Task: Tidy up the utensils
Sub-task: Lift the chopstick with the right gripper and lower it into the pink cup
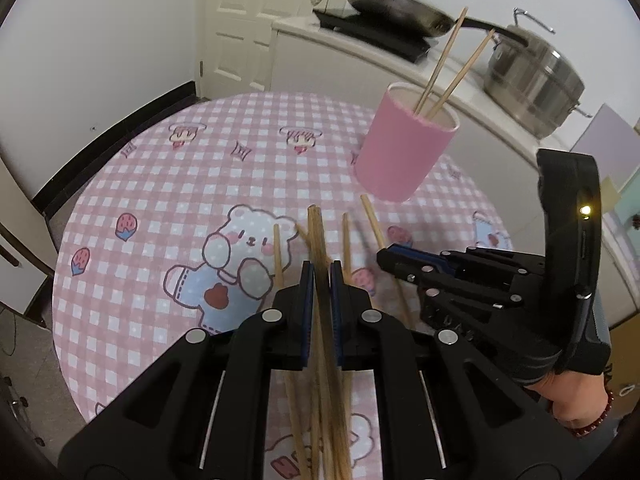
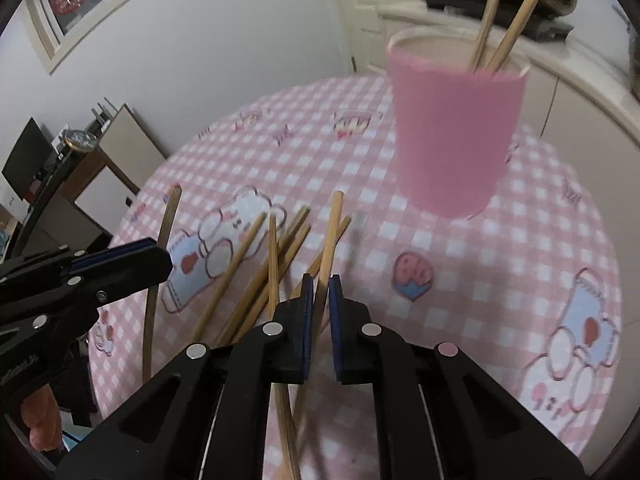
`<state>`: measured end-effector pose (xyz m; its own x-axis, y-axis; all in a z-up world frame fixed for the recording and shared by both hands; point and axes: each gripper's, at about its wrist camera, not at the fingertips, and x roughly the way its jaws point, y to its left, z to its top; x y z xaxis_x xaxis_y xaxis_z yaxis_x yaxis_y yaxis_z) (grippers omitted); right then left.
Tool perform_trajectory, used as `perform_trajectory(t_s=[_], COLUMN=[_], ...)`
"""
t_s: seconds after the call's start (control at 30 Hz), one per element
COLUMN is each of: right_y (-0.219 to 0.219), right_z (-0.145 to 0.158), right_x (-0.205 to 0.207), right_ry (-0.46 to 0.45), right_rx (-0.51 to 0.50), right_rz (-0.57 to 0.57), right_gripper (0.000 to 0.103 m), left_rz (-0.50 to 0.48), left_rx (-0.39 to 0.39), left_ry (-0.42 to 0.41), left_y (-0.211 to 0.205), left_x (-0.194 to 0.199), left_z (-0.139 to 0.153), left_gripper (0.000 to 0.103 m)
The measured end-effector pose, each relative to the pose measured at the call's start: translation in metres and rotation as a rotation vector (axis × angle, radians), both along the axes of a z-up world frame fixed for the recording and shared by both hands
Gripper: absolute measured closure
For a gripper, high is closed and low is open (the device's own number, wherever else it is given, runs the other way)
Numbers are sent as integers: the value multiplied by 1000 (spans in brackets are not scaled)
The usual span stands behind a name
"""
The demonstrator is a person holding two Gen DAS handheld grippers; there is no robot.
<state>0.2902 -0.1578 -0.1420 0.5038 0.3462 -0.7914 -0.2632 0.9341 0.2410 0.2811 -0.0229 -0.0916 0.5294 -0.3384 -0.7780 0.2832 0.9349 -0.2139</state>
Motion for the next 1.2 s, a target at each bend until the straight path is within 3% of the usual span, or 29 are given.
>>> perform_trajectory(t_s=[0.43, 0.67, 1.2], right_y=[-22, -38, -69], right_z=[85, 129, 179], right_x=[-35, -44, -17], right_ry=[-250, -367, -601], right_rx=[7, 7, 55], right_rz=[-31, -48, -142], right_gripper=[98, 98, 98], left_rz=[-18, 2, 66], left_rx=[-62, -85, -184], left_ry=[-184, -296, -485], left_y=[-18, -28, -51], left_x=[-31, -28, 6], left_z=[82, 125, 180], left_gripper=[96, 96, 96])
